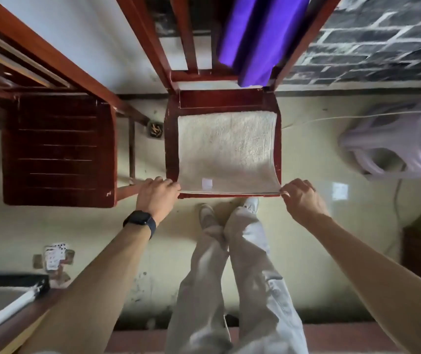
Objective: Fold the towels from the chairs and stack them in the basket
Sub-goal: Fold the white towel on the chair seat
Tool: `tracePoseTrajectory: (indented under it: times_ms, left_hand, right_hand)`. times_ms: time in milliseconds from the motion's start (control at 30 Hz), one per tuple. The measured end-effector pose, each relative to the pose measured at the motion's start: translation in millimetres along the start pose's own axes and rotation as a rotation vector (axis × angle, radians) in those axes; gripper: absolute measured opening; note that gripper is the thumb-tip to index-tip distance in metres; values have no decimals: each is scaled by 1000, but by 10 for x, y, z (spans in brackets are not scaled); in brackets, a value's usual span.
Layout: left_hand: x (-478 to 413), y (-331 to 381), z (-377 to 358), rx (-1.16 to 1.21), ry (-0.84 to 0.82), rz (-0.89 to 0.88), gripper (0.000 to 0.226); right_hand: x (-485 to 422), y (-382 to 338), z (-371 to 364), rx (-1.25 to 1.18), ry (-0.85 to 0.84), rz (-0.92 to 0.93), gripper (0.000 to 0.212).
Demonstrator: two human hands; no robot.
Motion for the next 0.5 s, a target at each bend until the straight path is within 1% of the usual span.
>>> tracePoseTrajectory:
  times_ms: [67, 100, 167, 200, 267, 367, 433, 500]
  left_hand:
    - [102, 56, -312, 54, -52, 18, 12]
    - [134, 69, -423, 107, -68, 33, 10]
    - [164, 41, -560, 227, -93, 97, 5]
    - [146, 11, -594, 306, -123, 153, 9]
    - [40, -82, -595, 541, -140, 300, 13]
    - [-250, -301, -630, 1049, -130, 571, 3]
    - [-509, -407, -622, 1283, -87, 665, 9]
    - [-797, -446, -631, 1448, -45, 693, 7]
  right_hand:
    - [97, 86, -283, -34, -54, -47, 16]
    - [124, 130, -384, -48, -71, -65, 16]
    - [143, 189, -499, -100, -77, -83, 15]
    - [116, 199, -507, -150, -58, -91, 14]
    - [-9, 227, -438, -306, 2, -166, 12]
    - [-309, 278, -317, -556, -6, -334, 8]
    - [-583, 320, -242, -743, 44, -380, 9]
    - [-873, 315, -193, -933, 111, -401, 12]
Point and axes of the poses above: each hand's wrist, its own x-axis away from the middle knuckle, its own z-axis out of the back of the hand, y = z × x, the point moved 7 cm from there along -x, towards the middle knuckle, and after that the axes turned 3 degrees about -x, right-handed, at the moved point
